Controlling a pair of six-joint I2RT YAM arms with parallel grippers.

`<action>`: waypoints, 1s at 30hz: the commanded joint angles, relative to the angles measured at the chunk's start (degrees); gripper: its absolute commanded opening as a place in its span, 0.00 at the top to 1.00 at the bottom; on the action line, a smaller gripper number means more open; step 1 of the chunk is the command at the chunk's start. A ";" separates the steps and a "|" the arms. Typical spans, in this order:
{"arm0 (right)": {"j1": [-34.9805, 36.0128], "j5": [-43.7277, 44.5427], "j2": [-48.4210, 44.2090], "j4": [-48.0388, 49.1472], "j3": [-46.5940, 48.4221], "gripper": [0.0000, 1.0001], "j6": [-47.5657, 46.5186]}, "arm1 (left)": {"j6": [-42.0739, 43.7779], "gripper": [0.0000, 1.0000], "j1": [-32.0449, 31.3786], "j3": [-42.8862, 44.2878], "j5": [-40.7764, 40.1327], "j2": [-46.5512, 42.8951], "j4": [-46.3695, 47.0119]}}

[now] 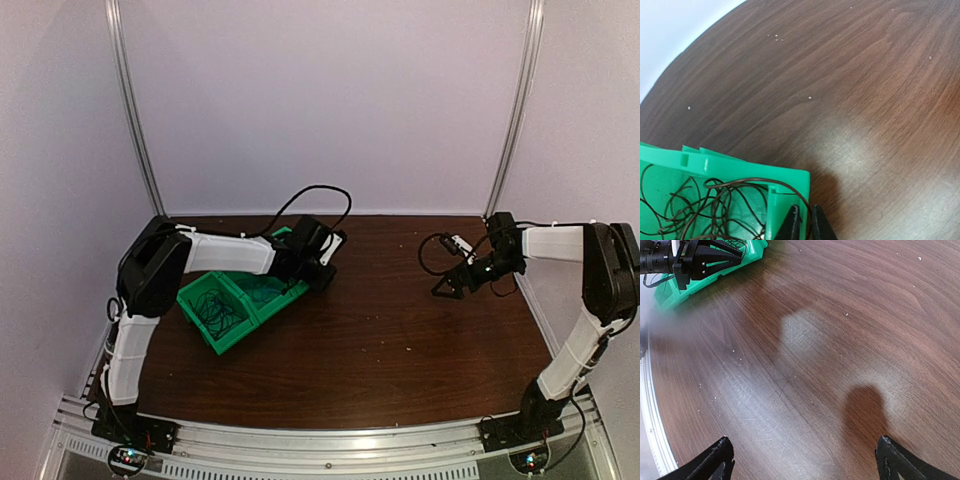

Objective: Untangle the cables

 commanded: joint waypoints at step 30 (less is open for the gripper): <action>-0.28 -0.62 1.20 -0.86 1.07 0.00 -0.98 | -6.83 1.00 9.35 -2.38 6.96 -6.13 -1.95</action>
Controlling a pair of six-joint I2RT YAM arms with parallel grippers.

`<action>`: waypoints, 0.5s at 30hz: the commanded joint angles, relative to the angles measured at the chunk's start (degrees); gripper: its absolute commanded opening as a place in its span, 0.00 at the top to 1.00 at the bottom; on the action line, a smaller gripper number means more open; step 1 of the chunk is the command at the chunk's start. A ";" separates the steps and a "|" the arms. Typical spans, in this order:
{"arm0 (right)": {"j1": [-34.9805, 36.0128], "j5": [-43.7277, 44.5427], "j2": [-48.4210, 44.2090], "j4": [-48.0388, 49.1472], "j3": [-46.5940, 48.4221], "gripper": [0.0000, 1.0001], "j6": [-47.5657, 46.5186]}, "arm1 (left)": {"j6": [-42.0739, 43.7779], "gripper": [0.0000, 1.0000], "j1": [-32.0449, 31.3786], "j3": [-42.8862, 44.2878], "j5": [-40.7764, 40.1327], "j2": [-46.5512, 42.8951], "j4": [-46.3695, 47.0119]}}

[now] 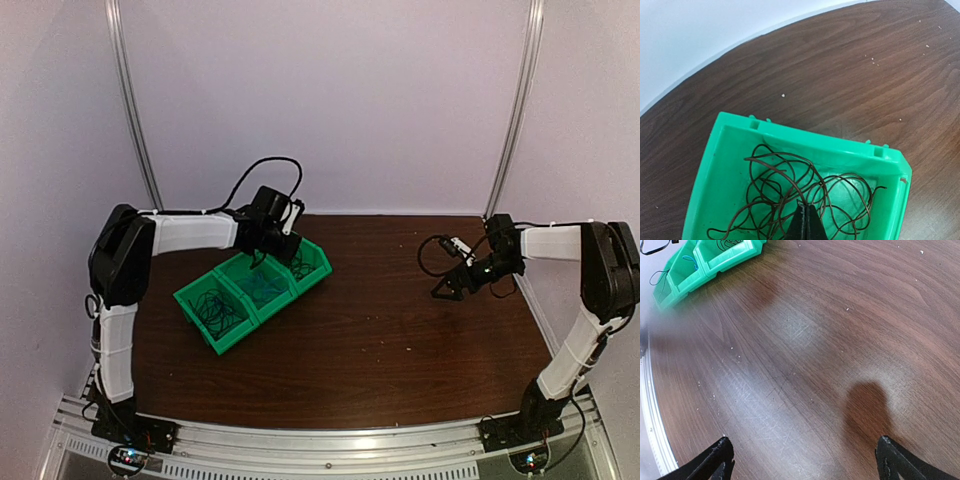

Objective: Untangle the cables

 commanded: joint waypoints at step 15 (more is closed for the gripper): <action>-0.28 -0.66 -0.87 -0.96 1.28 0.00 -0.81 | -3.16 0.78 -0.42 4.54 4.83 0.36 -4.10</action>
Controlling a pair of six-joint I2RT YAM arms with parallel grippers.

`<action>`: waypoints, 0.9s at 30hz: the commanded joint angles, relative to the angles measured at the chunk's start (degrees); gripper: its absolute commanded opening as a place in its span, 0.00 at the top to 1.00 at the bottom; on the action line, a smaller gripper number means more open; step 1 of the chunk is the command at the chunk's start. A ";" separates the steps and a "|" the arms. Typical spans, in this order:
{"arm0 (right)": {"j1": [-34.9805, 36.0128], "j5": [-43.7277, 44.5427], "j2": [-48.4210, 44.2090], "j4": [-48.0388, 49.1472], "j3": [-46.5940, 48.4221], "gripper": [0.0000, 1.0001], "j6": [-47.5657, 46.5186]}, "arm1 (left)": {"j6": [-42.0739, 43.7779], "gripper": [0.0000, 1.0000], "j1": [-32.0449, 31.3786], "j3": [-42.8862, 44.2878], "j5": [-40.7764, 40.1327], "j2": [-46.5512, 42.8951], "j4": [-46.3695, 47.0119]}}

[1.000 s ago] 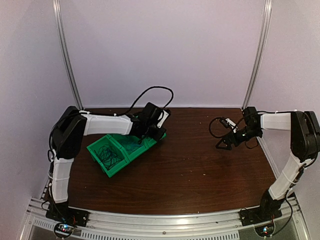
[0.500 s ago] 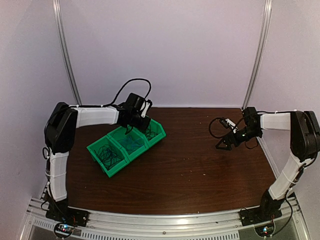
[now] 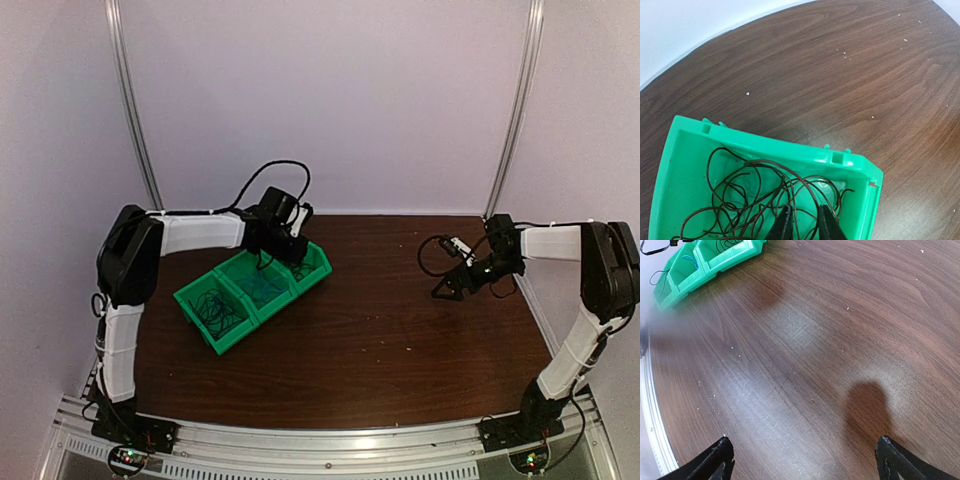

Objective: Untangle the cables

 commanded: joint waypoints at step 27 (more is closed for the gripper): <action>-0.25 28.15 -23.55 13.51 13.28 0.00 20.44 | 4.61 0.27 8.32 -10.34 -15.34 -40.86 -9.58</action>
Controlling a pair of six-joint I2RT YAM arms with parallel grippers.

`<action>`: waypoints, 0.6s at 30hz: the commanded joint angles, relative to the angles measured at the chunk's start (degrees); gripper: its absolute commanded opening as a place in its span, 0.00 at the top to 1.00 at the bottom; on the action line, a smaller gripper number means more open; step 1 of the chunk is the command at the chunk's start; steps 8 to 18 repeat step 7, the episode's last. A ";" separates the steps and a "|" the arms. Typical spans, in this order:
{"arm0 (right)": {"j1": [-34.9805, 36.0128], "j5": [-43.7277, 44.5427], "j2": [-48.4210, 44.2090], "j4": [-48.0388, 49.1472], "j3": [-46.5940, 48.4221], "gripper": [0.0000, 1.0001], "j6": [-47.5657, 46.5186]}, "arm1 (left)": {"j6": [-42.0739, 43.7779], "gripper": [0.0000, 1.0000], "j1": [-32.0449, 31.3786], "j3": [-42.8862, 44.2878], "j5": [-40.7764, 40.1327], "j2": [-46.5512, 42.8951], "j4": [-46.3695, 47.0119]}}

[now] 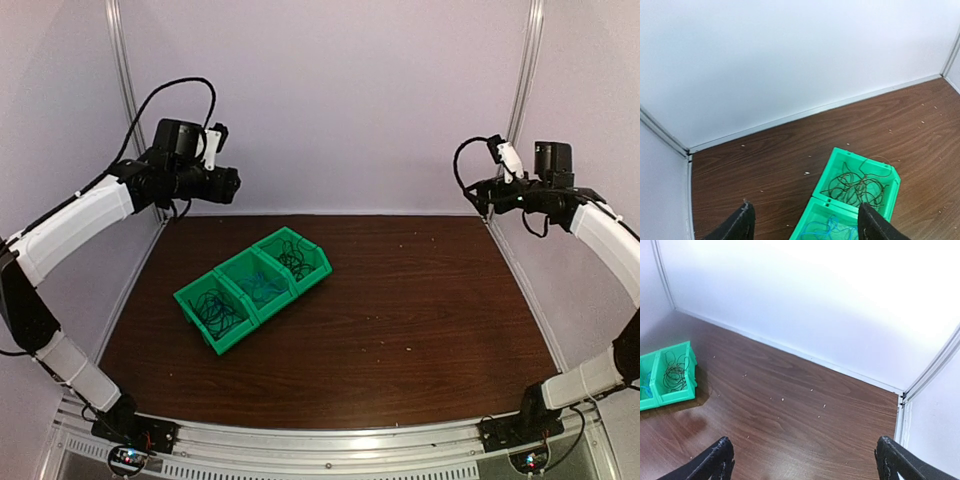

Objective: Untangle the cables

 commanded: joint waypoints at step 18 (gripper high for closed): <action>-0.30 8.42 -5.65 7.15 -4.58 0.00 7.15 | -0.11 0.25 2.34 -13.93 -1.99 -12.47 10.14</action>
